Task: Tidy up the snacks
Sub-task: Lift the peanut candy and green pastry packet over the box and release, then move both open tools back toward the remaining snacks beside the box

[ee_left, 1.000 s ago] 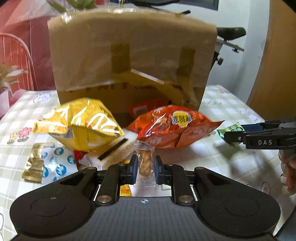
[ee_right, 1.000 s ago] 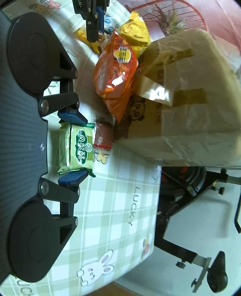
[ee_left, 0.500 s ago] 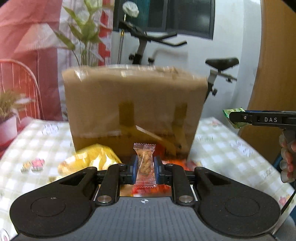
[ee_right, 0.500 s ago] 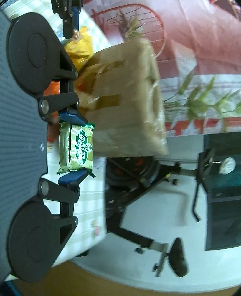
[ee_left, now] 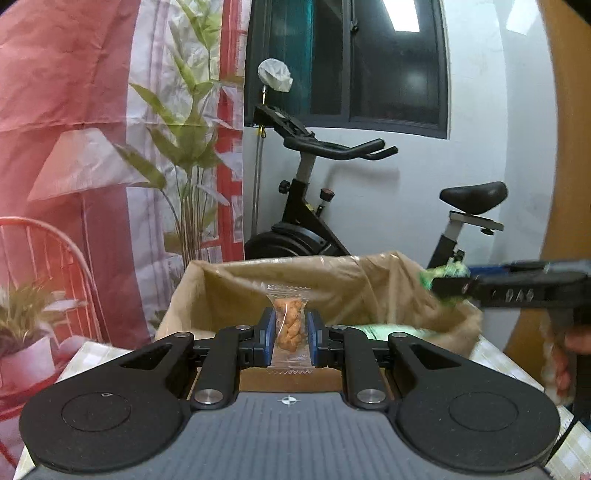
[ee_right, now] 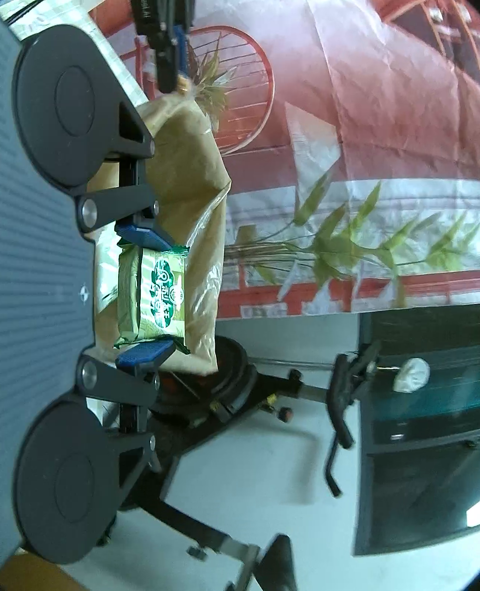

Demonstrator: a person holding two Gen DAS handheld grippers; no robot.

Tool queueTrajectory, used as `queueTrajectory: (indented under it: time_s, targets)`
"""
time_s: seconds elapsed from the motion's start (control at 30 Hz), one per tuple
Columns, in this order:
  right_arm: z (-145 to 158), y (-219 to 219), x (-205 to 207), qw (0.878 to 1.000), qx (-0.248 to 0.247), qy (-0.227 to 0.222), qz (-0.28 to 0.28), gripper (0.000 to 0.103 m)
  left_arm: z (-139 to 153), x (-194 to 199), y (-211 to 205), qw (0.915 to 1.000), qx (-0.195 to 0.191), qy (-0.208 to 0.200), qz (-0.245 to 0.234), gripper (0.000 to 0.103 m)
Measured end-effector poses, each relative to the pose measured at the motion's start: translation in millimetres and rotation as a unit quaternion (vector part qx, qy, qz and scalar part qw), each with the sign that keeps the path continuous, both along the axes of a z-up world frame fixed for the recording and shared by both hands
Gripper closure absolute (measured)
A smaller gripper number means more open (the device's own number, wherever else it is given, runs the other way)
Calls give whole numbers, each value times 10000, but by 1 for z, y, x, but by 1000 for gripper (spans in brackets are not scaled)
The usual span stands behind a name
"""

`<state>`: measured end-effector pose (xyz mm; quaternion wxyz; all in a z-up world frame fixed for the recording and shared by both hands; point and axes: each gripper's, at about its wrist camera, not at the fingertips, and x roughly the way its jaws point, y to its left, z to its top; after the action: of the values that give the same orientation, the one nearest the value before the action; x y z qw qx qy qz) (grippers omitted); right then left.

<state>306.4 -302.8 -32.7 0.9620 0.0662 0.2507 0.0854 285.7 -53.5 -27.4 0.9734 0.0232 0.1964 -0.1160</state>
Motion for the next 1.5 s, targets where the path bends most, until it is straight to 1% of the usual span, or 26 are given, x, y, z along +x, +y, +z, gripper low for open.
queueTrajectory:
  time_s: [0.13,0.2,0.23,0.27,0.3,0.33,0.37,0.47,0.53,0.63,0.7,0.83,0.9,0.97,1.03,1.1,1.2,1.3,1.5]
  targets:
    - [-10,14,34,9994,148,295,56,47,-3,38,-7,9999,85,149,13,83]
    - [-17,19,48,9985,259,475,16,44,-8,55,-9,9994,130,321,-9,81]
    - [-19,20,51,9982,305,513,-29,43,-11,61,-7,9989,100,446,-44,78]
    - [-20,21,53,9979,367,526,-82,38,-13,65,-5,9985,52,546,-38,63]
    - [-20,21,52,9976,440,513,-131,28,-14,68,0,9984,-3,564,-14,52]
    - [-18,19,47,9973,542,468,-142,25,-15,65,5,9985,-64,546,29,51]
    - [-16,19,42,9973,594,430,-91,24,-15,62,12,9984,-107,545,43,51]
    - [-9,19,25,9981,531,315,-68,24,-14,48,30,9976,-168,665,-13,51]
    - [-6,18,11,9973,671,278,-100,24,-13,34,44,9975,-213,679,-45,51]
    - [-5,19,-12,9958,853,271,-188,18,-10,10,60,9977,-69,679,26,51]
    - [-7,22,-29,9955,878,263,-238,15,-10,-3,71,9971,-33,760,93,51]
    - [-13,29,-58,9937,1010,278,-398,12,-12,-26,94,9949,-100,993,140,51]
    - [-17,32,-73,9922,1112,280,-499,11,-13,-35,103,9947,-68,1010,175,49]
    - [-24,36,-86,9917,1114,335,-542,10,-18,-43,111,9948,26,1002,205,48]
    - [-33,42,-93,9920,1043,451,-547,9,-24,-48,115,9944,146,1017,230,47]
    - [-45,45,-94,9911,1008,662,-556,9,-33,-50,118,9936,174,1090,248,47]
    - [-62,53,-95,9896,943,919,-573,9,-46,-50,119,9922,68,1219,246,47]
    - [-81,61,-94,9888,781,1163,-512,9,-58,-49,115,9918,42,1265,201,47]
    - [-116,75,-76,9831,598,1662,-485,9,-75,-35,103,9902,-98,1394,61,47]
